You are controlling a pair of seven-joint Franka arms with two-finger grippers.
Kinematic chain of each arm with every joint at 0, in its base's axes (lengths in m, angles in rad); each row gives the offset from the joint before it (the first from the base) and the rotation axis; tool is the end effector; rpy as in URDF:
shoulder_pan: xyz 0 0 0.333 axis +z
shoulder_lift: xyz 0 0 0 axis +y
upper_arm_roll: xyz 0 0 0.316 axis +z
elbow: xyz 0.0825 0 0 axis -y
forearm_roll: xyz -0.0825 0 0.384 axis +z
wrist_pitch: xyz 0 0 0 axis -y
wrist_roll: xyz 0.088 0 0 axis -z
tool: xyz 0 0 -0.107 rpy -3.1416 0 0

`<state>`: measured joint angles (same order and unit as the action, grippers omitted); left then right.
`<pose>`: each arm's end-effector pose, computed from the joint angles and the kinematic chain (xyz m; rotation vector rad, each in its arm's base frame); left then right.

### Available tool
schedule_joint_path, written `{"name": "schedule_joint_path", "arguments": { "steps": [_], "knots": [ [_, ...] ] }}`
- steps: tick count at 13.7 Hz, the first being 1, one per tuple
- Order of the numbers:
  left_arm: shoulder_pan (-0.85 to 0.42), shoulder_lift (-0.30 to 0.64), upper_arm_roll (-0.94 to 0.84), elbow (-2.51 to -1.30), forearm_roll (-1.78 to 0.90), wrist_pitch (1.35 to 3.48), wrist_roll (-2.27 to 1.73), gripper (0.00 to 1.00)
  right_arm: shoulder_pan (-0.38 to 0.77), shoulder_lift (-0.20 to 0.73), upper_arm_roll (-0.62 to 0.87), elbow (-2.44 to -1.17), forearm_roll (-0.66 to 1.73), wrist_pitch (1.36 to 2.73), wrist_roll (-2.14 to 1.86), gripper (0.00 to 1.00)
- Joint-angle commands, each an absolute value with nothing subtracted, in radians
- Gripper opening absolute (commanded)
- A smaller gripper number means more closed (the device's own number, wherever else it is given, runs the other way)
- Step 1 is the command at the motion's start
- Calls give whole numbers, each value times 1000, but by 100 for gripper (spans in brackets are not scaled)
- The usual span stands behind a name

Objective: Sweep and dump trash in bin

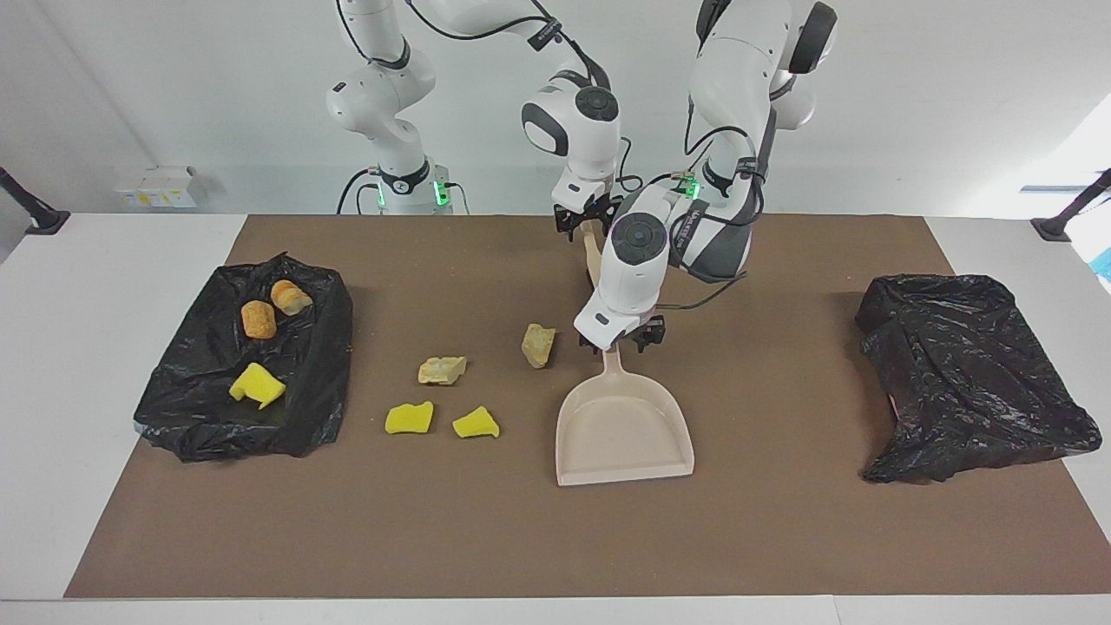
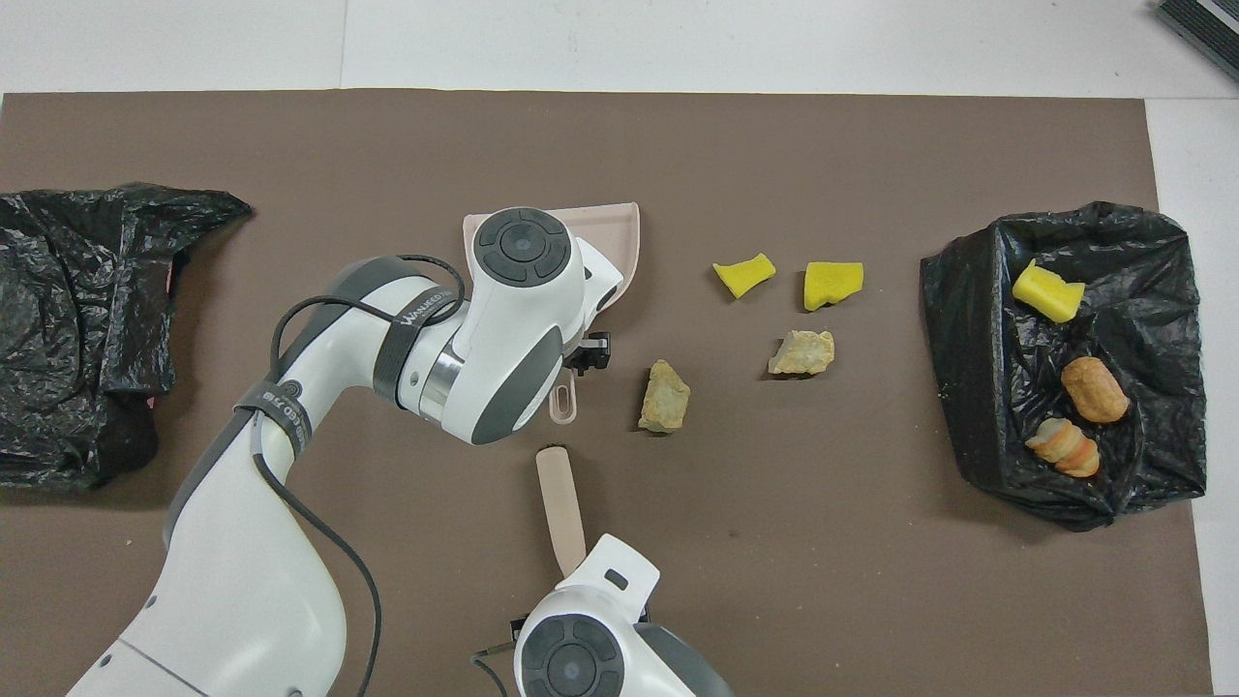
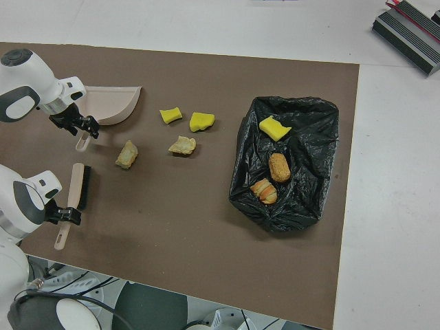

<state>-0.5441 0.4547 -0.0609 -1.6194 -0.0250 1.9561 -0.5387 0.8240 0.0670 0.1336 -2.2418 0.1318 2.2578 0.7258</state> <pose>0.5477 -0.3752 0.3516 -3.1128 0.0793 0.1956 0.2998 0.4318 0.3346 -3.0937 -0.2254 0.1783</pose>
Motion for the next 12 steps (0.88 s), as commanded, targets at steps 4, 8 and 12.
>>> {"name": "schedule_joint_path", "arguments": {
  "steps": [4,8,12],
  "knots": [
    [-549,430,-51,-1621,-43,1936,-529,0,830,46,132,-2266,204,2270,663,33],
    [-510,382,-40,-1620,-34,1924,-407,0,830,44,132,-2261,196,2253,573,0],
    [-430,360,-40,-1600,6,1901,-210,0,798,5,124,-2258,198,2206,627,0]
  ]
}}
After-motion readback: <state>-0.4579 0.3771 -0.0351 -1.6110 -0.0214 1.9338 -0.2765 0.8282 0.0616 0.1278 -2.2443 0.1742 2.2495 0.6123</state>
